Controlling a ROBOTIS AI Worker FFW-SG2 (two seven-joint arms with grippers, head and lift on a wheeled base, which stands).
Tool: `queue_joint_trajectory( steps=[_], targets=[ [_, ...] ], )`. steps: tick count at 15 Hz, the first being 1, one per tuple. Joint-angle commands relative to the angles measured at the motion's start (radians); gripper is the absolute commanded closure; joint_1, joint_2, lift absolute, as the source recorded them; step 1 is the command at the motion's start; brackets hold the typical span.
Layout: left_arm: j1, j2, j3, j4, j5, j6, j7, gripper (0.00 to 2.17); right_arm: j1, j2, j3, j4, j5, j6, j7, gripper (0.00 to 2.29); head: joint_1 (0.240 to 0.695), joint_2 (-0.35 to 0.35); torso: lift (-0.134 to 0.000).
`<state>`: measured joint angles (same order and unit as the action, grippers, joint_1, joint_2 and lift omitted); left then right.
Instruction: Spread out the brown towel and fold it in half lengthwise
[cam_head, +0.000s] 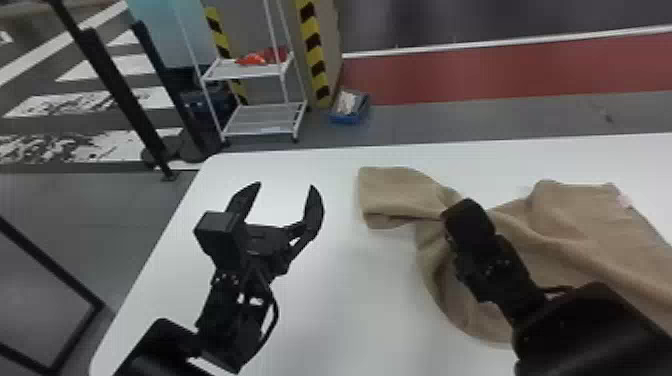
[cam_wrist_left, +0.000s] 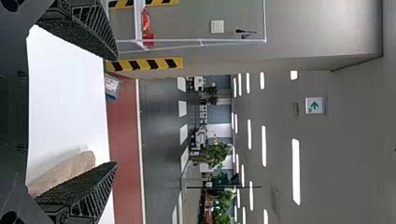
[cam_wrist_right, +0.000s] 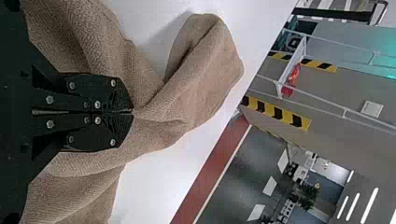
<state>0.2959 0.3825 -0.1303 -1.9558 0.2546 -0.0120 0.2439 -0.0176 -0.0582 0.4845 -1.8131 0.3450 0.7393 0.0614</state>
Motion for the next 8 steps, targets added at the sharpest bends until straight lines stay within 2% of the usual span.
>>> queue_joint_trajectory(
  steps=[1,2,4,5,6,7,8],
  targets=[
    [0.000,0.001,0.001,-0.005,0.000,0.005,0.000,0.08,0.004,0.000,-0.067,-0.008,-0.034,-0.010,-0.002,1.66,0.695,0.234,-0.125],
    [0.002,0.001,0.003,-0.006,0.000,0.008,0.000,0.08,0.004,0.001,-0.113,-0.008,-0.047,-0.022,-0.011,1.66,0.695,0.226,-0.125],
    [0.006,0.001,0.008,-0.006,0.000,0.011,0.000,0.08,-0.005,0.000,-0.208,-0.003,-0.130,-0.034,-0.046,1.66,0.695,0.185,-0.125],
    [0.006,0.001,0.008,-0.006,-0.002,0.011,0.000,0.08,-0.018,0.000,-0.244,0.020,-0.143,-0.031,-0.066,1.65,0.695,0.165,-0.125],
    [0.006,-0.002,0.008,-0.006,-0.003,0.011,0.000,0.08,-0.036,0.000,-0.268,0.055,-0.147,-0.028,-0.077,1.47,0.695,0.148,-0.125],
    [0.006,-0.004,0.006,-0.006,-0.005,0.011,0.000,0.08,-0.047,0.000,-0.284,0.075,-0.153,-0.025,-0.080,1.04,0.695,0.132,-0.125],
    [0.006,-0.005,0.005,-0.006,-0.006,0.011,0.000,0.08,-0.051,0.000,-0.299,0.086,-0.156,-0.007,-0.086,0.37,0.695,0.099,-0.125]
  ],
)
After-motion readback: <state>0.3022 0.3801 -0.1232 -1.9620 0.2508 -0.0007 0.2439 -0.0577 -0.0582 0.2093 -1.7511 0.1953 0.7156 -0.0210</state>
